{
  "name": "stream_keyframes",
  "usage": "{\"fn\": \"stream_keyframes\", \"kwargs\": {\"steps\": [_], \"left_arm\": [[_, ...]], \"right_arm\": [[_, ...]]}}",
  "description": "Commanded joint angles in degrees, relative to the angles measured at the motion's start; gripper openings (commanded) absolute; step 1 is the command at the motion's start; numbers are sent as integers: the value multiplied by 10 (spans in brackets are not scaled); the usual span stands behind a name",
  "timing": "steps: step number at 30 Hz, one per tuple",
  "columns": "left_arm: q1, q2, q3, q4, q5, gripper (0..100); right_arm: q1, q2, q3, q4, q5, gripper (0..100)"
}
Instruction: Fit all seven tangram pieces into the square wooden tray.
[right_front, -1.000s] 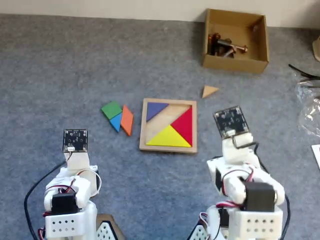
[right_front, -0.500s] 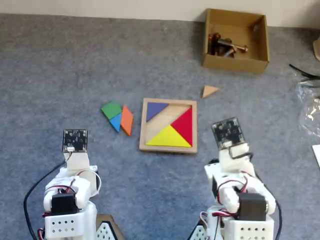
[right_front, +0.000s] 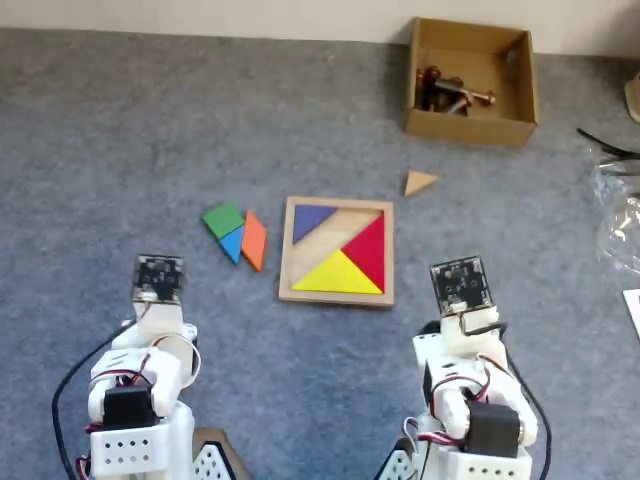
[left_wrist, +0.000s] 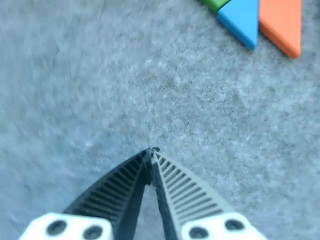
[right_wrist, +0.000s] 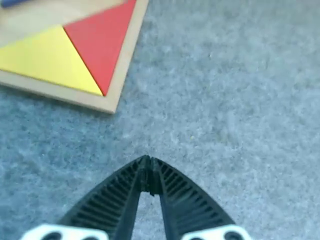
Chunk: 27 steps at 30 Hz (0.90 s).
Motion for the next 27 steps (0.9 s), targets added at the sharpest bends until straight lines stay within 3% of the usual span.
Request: {"fn": "stream_keyframes", "kwargs": {"steps": [1, 15, 20, 24, 27], "left_arm": [[-5, 4, 12, -11, -63, 5], [-7, 4, -7, -31, -75, 5], [-43, 4, -67, -30, -76, 5], [-59, 4, -109, -26, -155, 5], [-71, 7, -133, -25, -171, 5]], "right_arm": [[7, -22, 23, -22, -2, 7], [39, -51, 129, -32, 0, 5], [42, -51, 167, -48, 0, 5], [45, -51, 182, -42, -1, 5], [75, -51, 192, -43, -1, 5]]}}
